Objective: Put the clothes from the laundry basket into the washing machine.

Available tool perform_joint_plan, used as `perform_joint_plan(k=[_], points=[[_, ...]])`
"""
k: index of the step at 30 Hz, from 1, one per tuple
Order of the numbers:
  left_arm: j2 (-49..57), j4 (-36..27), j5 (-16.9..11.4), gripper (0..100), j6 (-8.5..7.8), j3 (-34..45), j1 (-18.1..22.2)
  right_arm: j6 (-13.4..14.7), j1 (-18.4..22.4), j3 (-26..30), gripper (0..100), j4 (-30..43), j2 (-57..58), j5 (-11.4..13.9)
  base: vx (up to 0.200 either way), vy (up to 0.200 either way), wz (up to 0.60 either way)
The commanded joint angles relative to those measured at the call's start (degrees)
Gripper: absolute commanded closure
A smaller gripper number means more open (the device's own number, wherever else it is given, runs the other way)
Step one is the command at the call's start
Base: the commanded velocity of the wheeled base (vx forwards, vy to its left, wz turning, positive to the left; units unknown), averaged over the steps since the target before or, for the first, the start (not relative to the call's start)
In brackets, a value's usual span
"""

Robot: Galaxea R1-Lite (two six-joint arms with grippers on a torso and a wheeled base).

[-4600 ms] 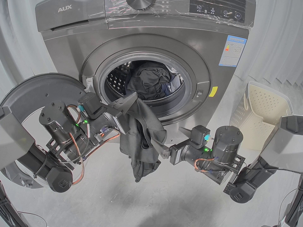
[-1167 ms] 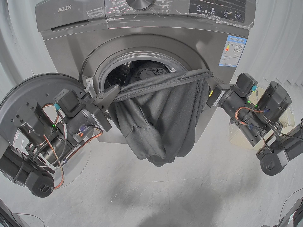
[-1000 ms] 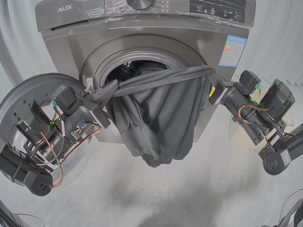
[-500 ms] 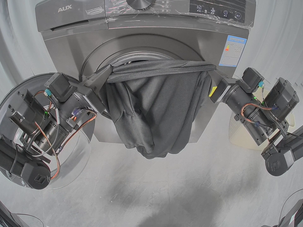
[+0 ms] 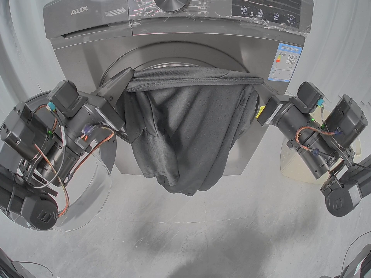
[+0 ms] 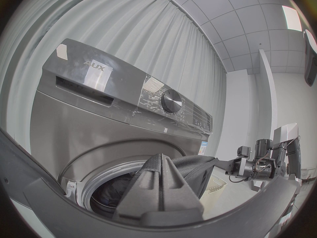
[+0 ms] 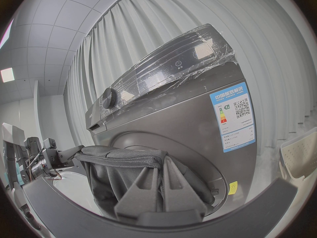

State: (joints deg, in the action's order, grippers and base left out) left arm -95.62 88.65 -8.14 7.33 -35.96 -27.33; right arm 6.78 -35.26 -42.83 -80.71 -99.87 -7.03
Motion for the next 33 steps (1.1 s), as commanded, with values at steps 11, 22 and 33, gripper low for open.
perform_joint_plan(k=[11, 22, 33], points=[[-0.09, -0.41, -0.29, 100, -0.21, -0.86, -2.99, 0.25, -1.31, 0.46, 100, 0.38, -0.15, -0.17, 0.000, 0.000, 0.00], [-3.78, -0.23, -0.65, 100, -0.21, -4.47, -6.51, 0.17, -5.26, 4.33, 100, 1.44, -9.29, 0.00, 0.000, 0.000, 0.00], [-4.04, -0.14, -0.21, 100, -0.21, -4.64, -6.24, 0.17, -8.43, 7.76, 0, 1.35, -18.44, 0.97, 0.000, 0.000, 0.00]])
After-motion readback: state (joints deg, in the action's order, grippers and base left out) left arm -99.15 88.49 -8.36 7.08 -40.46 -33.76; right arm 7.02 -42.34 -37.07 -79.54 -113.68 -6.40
